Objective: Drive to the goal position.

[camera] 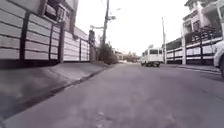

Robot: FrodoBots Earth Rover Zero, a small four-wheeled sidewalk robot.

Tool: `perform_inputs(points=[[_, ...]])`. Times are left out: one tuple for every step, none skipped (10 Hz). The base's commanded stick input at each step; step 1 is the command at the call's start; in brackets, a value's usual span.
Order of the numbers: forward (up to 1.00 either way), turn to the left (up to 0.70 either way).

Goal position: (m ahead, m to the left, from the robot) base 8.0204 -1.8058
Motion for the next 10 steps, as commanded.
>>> perform_inputs(points=[[1.0, -0.4], [1.0, -0.4], [1.0, -0.4], [1.0, -0.4], [1.0, -0.18], [1.0, 0.0], [1.0, 0.0], [1.0, 0.0], [1.0, 0.0], [1.0, 0.0]])
